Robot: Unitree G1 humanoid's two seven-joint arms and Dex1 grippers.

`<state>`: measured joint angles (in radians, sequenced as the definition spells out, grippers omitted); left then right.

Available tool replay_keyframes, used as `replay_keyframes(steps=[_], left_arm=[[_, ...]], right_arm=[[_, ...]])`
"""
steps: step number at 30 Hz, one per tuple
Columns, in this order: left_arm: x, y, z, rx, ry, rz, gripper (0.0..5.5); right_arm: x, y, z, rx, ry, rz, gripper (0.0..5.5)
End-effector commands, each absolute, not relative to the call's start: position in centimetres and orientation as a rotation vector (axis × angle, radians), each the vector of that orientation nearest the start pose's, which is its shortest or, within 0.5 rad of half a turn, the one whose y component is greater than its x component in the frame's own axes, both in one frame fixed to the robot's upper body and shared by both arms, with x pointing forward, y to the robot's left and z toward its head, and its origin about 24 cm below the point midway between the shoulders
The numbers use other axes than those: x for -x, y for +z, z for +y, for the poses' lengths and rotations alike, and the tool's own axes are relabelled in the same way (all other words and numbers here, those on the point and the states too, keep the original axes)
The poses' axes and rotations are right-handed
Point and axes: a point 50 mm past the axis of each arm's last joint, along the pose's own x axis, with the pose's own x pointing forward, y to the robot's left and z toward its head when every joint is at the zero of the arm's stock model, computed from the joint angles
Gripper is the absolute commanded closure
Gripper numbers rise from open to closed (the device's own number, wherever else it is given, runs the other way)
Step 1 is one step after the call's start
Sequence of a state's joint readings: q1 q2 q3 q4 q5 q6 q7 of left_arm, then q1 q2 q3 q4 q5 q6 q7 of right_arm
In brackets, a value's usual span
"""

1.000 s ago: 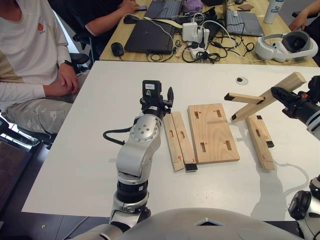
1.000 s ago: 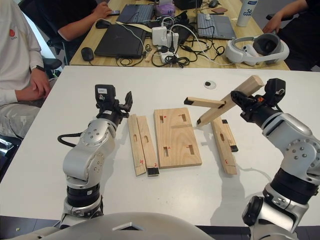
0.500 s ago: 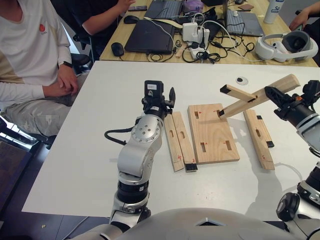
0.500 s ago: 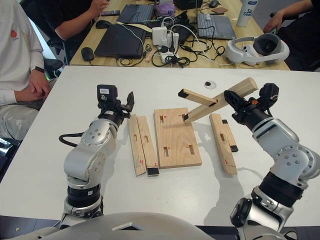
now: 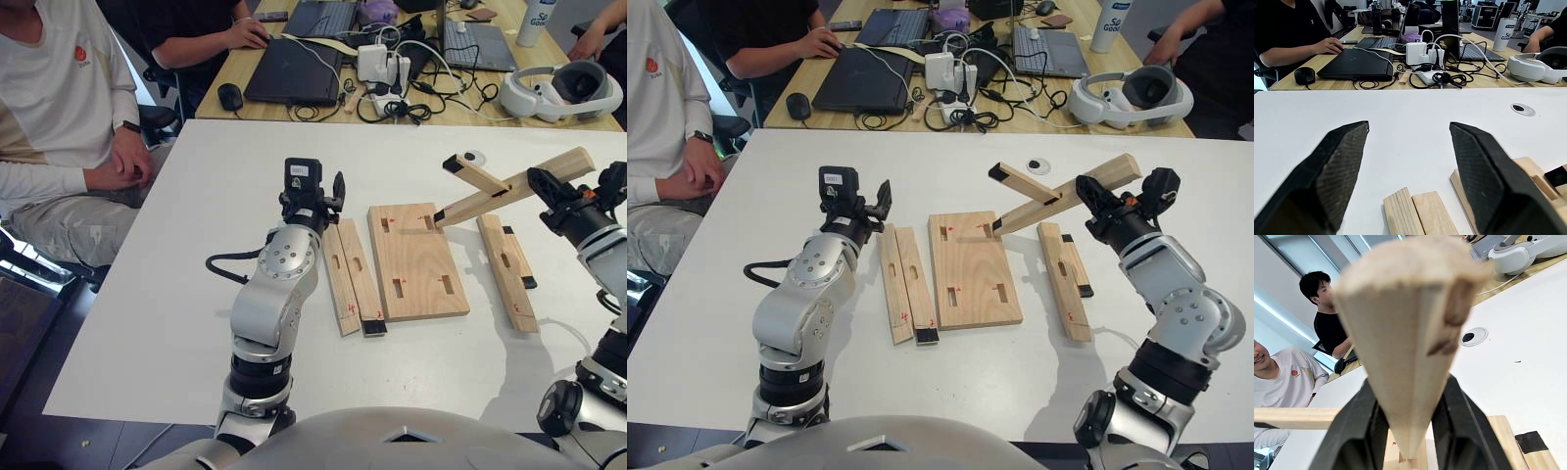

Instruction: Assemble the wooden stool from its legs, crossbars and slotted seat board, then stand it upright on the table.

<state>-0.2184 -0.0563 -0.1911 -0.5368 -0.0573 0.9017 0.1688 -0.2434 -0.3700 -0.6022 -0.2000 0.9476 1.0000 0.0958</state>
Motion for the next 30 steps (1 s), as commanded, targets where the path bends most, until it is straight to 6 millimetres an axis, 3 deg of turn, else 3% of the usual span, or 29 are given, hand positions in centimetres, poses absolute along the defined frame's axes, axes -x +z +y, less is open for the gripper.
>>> replay_keyframes(steps=[1, 30], left_arm=[[-25.5, 13.1, 7.6, 0.060, -0.154, 0.173, 2.44], [-25.5, 13.1, 7.4, 0.062, -0.159, 0.173, 2.44]], right_arm=[[-26.2, 13.4, -25.2, -0.638, 0.213, 0.222, 4.50], [-26.7, 12.9, -26.6, -0.531, 0.203, 0.285, 4.50]])
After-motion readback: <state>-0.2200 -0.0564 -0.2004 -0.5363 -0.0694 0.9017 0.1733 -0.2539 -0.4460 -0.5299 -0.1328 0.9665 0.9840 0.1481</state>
